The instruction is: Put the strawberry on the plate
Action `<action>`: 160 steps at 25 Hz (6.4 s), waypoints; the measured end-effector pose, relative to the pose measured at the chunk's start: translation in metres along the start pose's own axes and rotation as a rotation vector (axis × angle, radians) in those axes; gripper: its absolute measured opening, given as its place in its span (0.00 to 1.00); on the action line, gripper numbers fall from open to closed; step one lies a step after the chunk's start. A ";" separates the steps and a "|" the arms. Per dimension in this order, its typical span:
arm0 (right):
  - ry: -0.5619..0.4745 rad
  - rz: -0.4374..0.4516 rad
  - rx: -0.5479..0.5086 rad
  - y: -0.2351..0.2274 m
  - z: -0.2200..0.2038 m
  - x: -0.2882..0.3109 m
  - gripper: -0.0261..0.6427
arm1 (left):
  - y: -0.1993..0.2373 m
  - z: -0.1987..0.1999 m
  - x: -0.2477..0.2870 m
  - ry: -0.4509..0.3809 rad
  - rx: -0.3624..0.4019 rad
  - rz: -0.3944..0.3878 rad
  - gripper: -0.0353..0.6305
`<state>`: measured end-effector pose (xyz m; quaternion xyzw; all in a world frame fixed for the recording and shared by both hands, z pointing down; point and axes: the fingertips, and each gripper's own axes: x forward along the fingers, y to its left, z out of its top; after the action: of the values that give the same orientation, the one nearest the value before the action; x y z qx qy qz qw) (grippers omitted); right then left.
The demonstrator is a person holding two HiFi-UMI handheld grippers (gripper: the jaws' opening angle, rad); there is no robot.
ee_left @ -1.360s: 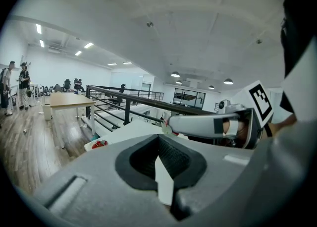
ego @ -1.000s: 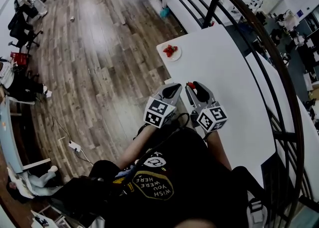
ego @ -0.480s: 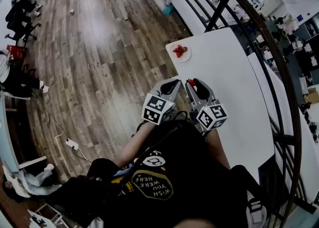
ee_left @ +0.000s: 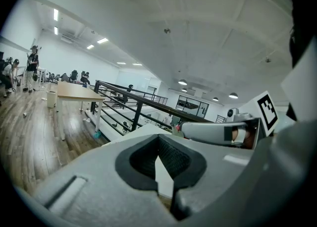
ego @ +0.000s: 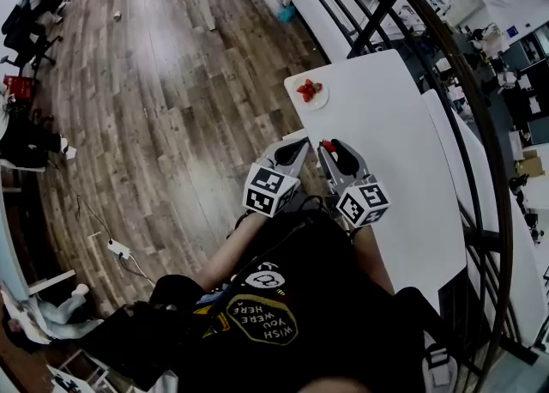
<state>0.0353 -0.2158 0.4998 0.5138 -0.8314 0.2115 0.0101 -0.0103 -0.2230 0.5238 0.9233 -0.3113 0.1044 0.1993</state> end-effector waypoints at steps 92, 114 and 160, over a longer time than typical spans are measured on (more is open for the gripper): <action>0.518 -0.129 -0.067 -0.240 -0.140 0.229 0.26 | 0.208 -0.082 0.226 0.401 -0.262 0.018 0.06; 0.634 -0.172 -0.201 -0.262 -0.171 0.244 0.26 | 0.224 -0.085 0.230 0.427 -0.307 -0.021 0.06; 0.171 -0.151 0.005 -0.180 -0.041 0.112 0.18 | 0.124 -0.021 0.133 0.129 -0.220 0.099 0.06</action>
<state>0.1289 -0.3653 0.6255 0.5552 -0.7858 0.2553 0.0955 0.0160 -0.3748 0.6227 0.8707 -0.3527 0.1384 0.3135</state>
